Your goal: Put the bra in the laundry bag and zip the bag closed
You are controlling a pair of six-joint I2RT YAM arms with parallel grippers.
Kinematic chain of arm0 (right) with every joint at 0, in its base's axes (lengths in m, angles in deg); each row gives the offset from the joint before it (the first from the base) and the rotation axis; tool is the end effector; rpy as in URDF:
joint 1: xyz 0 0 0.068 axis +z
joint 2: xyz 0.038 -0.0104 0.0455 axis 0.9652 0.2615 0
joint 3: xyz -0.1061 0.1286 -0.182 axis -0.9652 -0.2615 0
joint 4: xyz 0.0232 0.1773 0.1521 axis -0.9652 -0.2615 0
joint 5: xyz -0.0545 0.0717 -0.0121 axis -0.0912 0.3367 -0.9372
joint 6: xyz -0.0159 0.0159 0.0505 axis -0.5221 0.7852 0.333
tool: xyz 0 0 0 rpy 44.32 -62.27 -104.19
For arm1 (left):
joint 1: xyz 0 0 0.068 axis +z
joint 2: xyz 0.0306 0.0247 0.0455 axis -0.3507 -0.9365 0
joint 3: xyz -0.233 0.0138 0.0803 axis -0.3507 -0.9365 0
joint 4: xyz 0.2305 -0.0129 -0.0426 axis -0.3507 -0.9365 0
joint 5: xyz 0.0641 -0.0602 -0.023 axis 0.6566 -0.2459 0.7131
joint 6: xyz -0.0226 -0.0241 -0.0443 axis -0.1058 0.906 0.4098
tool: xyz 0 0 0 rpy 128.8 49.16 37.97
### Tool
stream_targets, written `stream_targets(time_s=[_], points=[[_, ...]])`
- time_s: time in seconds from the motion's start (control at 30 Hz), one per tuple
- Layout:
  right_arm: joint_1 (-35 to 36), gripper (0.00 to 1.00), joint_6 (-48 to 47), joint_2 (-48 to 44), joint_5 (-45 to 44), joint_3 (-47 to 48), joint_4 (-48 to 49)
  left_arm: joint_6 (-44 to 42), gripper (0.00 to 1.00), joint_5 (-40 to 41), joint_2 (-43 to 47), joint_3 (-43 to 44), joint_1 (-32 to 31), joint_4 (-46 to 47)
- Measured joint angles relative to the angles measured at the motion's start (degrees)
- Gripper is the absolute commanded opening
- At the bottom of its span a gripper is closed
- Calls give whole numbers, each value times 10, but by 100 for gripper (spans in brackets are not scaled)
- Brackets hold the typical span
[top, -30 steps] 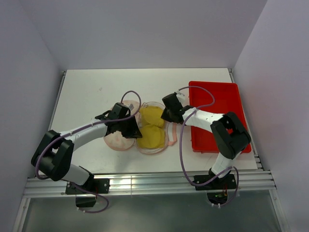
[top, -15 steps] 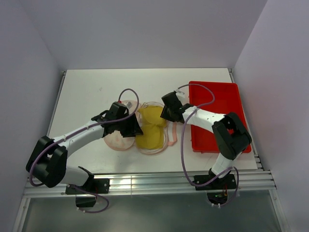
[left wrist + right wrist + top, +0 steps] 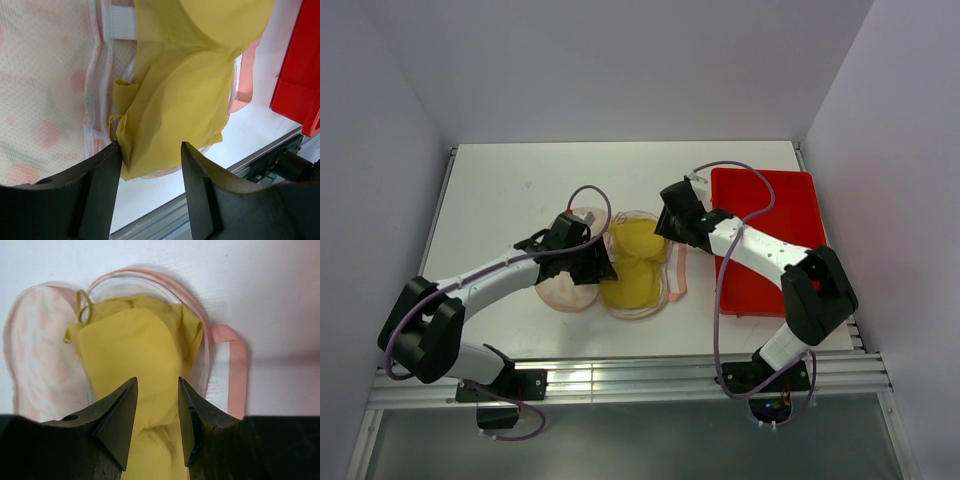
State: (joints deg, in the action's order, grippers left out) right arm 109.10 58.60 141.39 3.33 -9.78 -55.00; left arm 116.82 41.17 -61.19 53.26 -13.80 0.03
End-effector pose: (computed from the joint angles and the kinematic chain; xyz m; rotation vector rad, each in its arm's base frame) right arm 0.2686 0.1721 0.2165 0.3347 2.3616 0.3770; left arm 0.2121 -0.1552 0.1874 -0.1272 2.6575 -0.8085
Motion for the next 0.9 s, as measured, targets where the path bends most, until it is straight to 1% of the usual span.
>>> stream_targets(time_s=[0.2, 0.4, 0.53, 0.73, 0.9], points=[[11, 46, -19, -35, 14, 3, -15, 0, 60, 5, -20, 0, -4, 11], [49, 45, -28, -35, 44, 6, -16, 2, 64, 29, -23, 4, -8, 10], [76, 44, -27, -35, 60, 5, -16, 6, 64, 40, -21, 4, -8, 9], [106, 44, -27, -36, 77, -3, -7, 8, 65, 70, 4, 4, -8, -4], [124, 43, -24, -36, 86, -14, -2, 19, 67, 115, 37, 4, -7, -27]])
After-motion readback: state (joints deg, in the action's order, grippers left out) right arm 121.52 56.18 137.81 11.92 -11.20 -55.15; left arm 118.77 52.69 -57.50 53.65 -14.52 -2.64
